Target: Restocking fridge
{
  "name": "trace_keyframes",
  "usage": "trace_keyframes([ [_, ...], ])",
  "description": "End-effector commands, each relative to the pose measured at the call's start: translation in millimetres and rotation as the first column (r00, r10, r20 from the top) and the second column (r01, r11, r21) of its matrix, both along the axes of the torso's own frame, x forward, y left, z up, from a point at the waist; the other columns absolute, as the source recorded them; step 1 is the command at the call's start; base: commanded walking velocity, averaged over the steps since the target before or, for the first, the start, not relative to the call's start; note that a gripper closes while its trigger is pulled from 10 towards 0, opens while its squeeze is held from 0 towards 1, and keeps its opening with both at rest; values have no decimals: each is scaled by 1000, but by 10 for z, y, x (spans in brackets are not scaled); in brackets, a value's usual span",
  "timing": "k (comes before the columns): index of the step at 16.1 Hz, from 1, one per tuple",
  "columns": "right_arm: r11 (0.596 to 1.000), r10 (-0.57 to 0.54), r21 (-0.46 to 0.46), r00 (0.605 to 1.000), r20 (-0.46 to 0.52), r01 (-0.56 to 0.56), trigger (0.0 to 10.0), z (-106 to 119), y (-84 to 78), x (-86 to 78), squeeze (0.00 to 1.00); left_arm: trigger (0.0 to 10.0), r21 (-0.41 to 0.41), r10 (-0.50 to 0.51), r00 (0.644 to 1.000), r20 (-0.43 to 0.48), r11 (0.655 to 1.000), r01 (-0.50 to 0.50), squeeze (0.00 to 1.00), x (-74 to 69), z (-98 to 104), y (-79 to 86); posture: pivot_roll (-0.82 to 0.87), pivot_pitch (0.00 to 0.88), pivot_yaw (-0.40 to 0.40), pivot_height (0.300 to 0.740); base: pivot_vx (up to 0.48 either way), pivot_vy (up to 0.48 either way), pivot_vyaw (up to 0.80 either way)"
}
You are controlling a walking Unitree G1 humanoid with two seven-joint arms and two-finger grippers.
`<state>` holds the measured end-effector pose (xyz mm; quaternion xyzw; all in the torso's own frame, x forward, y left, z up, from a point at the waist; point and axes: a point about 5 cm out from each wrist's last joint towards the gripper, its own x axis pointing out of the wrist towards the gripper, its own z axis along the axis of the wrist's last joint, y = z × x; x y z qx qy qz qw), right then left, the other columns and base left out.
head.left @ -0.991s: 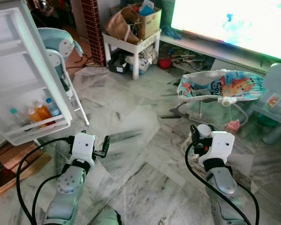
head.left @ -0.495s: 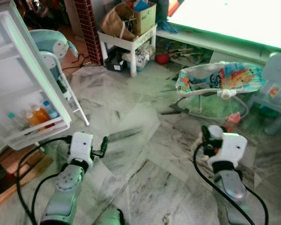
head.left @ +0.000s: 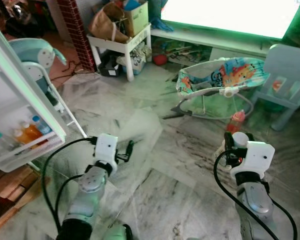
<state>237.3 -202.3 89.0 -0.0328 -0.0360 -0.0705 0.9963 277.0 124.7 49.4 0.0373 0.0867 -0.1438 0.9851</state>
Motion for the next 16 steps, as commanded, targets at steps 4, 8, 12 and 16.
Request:
trace_keyframes([
  [4, 994, 109, -10, 993, 35, -109, 10000, 144, 116, 181, 0, 10000, 0, 135, 990, 35, 991, -135, 0, -104, 19, 193, -17, 95, -22, 740, 0, 0, 0],
  [8, 992, 126, -6, 992, 13, -126, 10000, 105, 111, 197, 0, 10000, 18, 195, 980, 37, 980, -196, 0, -270, -7, 330, 22, 98, -41, 740, 0, 0, 0],
  [12, 992, 125, 13, 992, 13, -125, 10000, 86, 130, 224, 0, 10000, 43, 192, 980, 55, 980, -194, 0, -307, 40, 365, 46, 102, -39, 740, 0, 0, 0],
  [16, 991, 129, 23, 991, 16, -130, 10000, 83, 134, 236, 0, 10000, 33, 214, 976, 48, 976, -216, 0, -340, 61, 407, 52, 98, -43, 740, 0, 0, 0],
])
